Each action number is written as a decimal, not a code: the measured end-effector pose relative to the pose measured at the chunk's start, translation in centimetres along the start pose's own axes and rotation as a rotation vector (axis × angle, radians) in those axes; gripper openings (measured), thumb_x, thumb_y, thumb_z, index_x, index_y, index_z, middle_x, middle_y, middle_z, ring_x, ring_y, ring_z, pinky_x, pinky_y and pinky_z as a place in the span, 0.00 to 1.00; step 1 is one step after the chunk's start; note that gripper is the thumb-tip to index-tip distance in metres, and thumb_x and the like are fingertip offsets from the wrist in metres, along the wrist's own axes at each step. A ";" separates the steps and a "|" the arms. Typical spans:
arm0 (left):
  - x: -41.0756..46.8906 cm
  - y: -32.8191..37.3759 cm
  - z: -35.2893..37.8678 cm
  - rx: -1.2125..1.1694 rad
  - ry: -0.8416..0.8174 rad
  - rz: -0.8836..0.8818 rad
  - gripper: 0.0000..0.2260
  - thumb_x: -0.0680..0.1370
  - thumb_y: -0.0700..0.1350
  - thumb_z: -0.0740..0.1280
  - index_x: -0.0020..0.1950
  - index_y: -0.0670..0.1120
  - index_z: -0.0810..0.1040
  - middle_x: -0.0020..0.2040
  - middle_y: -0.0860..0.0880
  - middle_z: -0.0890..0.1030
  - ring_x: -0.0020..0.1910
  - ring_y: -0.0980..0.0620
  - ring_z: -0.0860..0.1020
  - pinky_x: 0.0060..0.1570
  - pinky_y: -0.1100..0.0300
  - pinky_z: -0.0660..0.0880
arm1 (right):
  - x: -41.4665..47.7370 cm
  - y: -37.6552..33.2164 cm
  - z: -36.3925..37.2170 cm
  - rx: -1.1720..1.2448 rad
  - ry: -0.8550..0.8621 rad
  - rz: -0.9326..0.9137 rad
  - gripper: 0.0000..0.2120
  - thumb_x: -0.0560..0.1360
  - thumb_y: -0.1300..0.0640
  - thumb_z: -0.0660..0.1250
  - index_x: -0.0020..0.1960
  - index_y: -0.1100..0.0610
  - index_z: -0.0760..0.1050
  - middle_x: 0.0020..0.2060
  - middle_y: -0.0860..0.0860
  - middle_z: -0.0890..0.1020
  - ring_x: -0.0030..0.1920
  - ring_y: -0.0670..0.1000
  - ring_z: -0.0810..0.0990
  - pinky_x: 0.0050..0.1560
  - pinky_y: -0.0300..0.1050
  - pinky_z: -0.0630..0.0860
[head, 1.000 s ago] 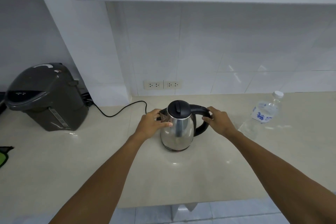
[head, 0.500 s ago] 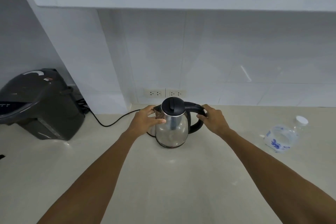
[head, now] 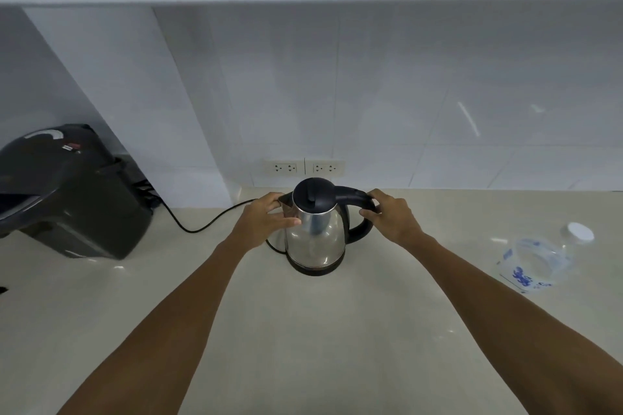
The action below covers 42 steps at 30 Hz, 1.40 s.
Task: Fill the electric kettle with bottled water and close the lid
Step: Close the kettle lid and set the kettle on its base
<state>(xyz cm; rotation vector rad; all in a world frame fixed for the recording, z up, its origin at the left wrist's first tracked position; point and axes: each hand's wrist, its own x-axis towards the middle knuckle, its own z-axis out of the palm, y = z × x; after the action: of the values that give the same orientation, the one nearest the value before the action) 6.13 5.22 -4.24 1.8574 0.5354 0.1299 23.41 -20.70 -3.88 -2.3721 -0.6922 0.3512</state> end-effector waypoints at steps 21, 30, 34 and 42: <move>-1.1 -0.4 0.6 -0.124 0.021 -0.060 0.34 0.61 0.53 0.87 0.65 0.51 0.82 0.63 0.50 0.85 0.63 0.51 0.84 0.68 0.42 0.78 | 0.1 1.1 0.3 -0.056 -0.015 -0.064 0.15 0.79 0.49 0.68 0.62 0.53 0.73 0.44 0.57 0.84 0.44 0.59 0.79 0.43 0.45 0.70; -0.9 -0.5 0.5 -0.122 0.007 -0.100 0.35 0.60 0.53 0.88 0.65 0.52 0.82 0.64 0.49 0.85 0.64 0.48 0.84 0.69 0.38 0.75 | -0.5 0.7 1.3 -0.251 0.001 -0.185 0.28 0.82 0.53 0.62 0.79 0.50 0.54 0.42 0.59 0.81 0.41 0.60 0.80 0.44 0.53 0.78; -1.4 0.6 0.7 -0.051 0.034 -0.103 0.40 0.60 0.56 0.86 0.70 0.50 0.79 0.65 0.48 0.83 0.65 0.49 0.82 0.69 0.46 0.77 | -0.8 0.5 1.7 -0.322 0.018 -0.171 0.32 0.83 0.52 0.59 0.81 0.49 0.46 0.40 0.58 0.79 0.37 0.58 0.79 0.40 0.52 0.77; -2.1 0.4 1.1 0.156 0.089 -0.119 0.26 0.68 0.58 0.82 0.63 0.53 0.81 0.63 0.52 0.83 0.62 0.54 0.81 0.64 0.49 0.80 | -1.8 -0.1 2.1 -0.343 0.076 -0.107 0.31 0.84 0.54 0.58 0.82 0.49 0.45 0.40 0.56 0.79 0.35 0.56 0.74 0.36 0.48 0.70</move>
<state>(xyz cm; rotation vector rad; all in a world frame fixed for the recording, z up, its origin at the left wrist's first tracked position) 4.74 3.29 -3.92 1.9722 0.7347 0.0937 21.04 -20.58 -5.34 -2.6385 -0.8997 0.1005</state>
